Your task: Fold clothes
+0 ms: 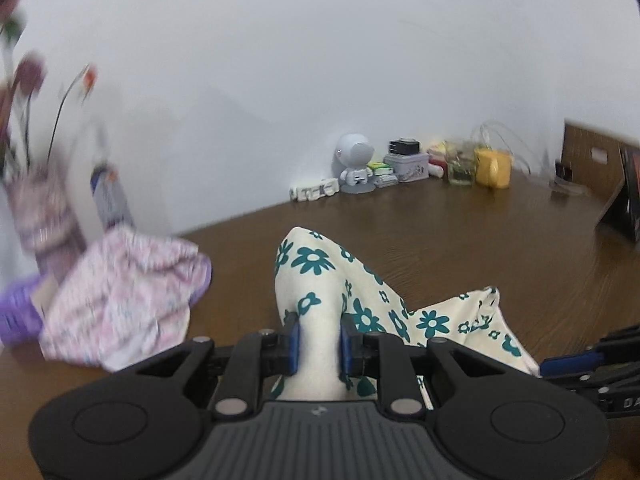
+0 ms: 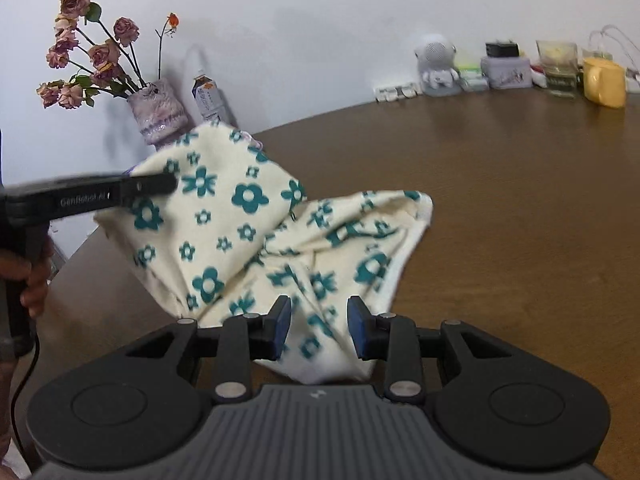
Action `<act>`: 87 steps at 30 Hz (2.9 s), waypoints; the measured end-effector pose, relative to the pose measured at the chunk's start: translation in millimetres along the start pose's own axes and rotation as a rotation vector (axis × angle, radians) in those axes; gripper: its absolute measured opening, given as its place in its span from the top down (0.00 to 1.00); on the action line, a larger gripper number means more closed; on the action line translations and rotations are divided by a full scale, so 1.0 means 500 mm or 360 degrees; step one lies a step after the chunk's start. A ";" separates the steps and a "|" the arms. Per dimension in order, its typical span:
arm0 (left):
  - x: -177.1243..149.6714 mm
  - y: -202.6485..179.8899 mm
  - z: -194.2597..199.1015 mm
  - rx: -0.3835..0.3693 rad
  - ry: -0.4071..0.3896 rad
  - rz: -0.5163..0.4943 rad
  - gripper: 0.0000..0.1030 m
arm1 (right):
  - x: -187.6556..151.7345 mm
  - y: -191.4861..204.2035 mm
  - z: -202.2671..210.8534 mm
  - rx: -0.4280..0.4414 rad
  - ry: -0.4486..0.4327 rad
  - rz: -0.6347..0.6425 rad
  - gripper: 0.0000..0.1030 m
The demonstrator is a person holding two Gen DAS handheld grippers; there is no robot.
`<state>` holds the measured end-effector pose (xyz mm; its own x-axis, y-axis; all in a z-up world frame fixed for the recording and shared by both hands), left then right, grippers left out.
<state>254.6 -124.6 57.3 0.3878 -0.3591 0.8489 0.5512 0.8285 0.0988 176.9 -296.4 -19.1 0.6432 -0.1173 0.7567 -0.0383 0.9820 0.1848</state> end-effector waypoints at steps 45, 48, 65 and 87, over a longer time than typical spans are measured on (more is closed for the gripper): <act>-0.092 -0.061 -0.100 -0.0845 0.0023 0.0949 0.54 | 0.009 -0.128 -0.011 0.0128 -0.0005 -0.0466 0.65; -0.108 -0.049 -0.087 -0.0881 0.0021 0.1002 0.58 | 0.004 -0.121 -0.018 0.0135 0.0006 -0.0448 0.65; -0.176 -0.100 0.023 -0.0733 0.0099 0.0338 0.44 | -0.026 0.004 0.096 0.0101 -0.0175 0.0169 0.64; -0.185 -0.088 0.035 -0.0625 -0.0072 0.0432 0.83 | -0.069 0.037 0.048 -0.0218 -0.0198 0.0341 0.92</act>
<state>181.7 -120.2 -16.5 0.5286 -0.1260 0.8395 0.6752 0.6618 -0.3258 135.6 -277.8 -26.6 0.5324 0.0861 0.8421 -0.0538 0.9962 -0.0679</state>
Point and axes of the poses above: each gripper's, at about its wrist camera, not at the fingertips, and z roughly against the way its jaws point, y to its left, x to its top, the point moved 9 cm from there along -z, roughly the way its jaws point, and after that the axes turned 14 degrees about -x, right-handed, at the moved point
